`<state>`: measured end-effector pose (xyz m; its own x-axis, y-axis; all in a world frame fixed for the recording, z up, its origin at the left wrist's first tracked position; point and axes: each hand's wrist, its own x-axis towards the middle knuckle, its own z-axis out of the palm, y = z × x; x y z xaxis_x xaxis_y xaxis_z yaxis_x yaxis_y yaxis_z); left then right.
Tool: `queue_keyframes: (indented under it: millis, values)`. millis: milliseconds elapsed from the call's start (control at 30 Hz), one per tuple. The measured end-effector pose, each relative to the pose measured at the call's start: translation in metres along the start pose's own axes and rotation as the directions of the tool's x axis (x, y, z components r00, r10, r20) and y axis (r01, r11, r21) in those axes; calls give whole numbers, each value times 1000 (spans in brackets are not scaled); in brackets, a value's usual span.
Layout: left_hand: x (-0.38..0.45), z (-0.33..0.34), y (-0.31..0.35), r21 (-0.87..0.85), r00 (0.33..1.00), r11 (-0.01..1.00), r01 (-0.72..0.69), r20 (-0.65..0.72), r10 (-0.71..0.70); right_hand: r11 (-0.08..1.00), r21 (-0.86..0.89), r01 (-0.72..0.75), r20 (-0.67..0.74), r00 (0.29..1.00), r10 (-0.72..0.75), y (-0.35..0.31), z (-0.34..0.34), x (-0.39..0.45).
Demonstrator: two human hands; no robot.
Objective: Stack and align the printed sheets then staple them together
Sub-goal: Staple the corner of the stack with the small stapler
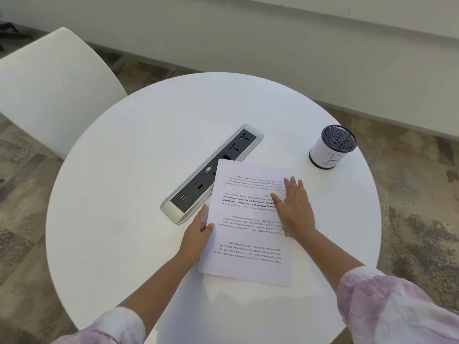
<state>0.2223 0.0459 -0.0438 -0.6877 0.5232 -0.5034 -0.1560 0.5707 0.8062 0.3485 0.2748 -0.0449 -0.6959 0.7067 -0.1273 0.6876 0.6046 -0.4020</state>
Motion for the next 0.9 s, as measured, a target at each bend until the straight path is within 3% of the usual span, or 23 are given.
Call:
queue_keyframes:
  millis: [500, 667, 900]
  values:
    - [1, 10, -9, 174, 998, 983, -55, -34, 61, 997, 77, 24, -2, 1000, -24, 7, 4, 2]
    - [3, 10, -10, 126, 997, 990, -63, -34, 68, 989, 146, 33, -23, 999, -30, 9, 6, 3]
    - [3, 6, -10, -22, 998, 997, -69, -12, 69, 994, 101, 30, -15, 999, -28, 9, 6, 4]
